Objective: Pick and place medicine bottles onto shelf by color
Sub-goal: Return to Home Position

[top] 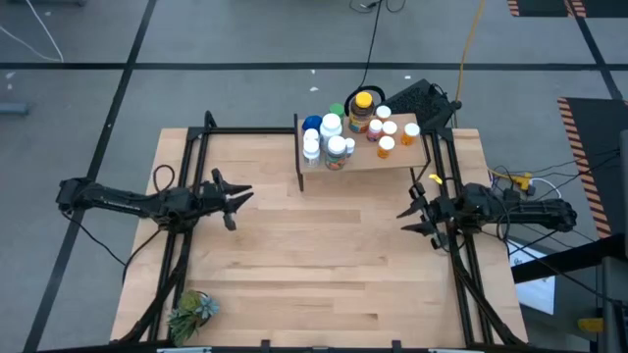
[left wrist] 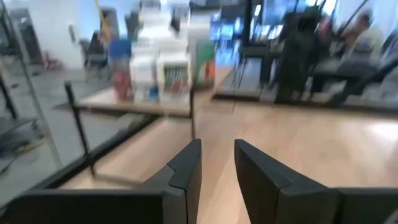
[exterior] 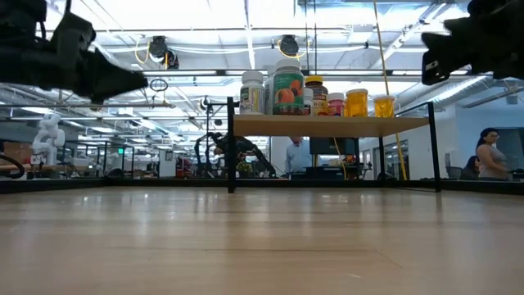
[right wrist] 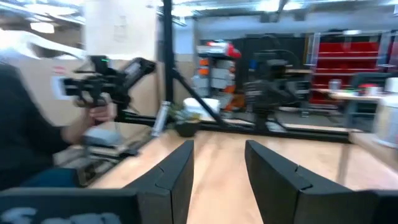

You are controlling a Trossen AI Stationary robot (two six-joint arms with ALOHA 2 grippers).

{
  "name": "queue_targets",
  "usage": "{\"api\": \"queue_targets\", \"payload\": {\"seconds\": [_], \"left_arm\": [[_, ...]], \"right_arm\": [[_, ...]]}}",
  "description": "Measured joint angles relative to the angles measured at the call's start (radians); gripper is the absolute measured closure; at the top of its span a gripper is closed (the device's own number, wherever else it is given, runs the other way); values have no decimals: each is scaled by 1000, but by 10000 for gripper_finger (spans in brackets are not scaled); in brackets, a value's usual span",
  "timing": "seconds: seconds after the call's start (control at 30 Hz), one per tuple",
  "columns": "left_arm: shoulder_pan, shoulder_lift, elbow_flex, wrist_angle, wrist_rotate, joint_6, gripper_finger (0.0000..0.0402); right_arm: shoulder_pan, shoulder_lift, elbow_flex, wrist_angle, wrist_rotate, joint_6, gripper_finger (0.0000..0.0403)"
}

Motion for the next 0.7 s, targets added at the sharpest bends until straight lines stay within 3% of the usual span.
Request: {"api": "queue_targets", "payload": {"seconds": [0.13, 0.7], "left_arm": [[0, 4, 0, -54, -5, -6, 304], [0, 3, 0, -57, -7, -7, 304]], "right_arm": [[0, 5, 0, 3, 43, -9, 266], [0, 5, 0, 9, 40, -6, 266]]}}
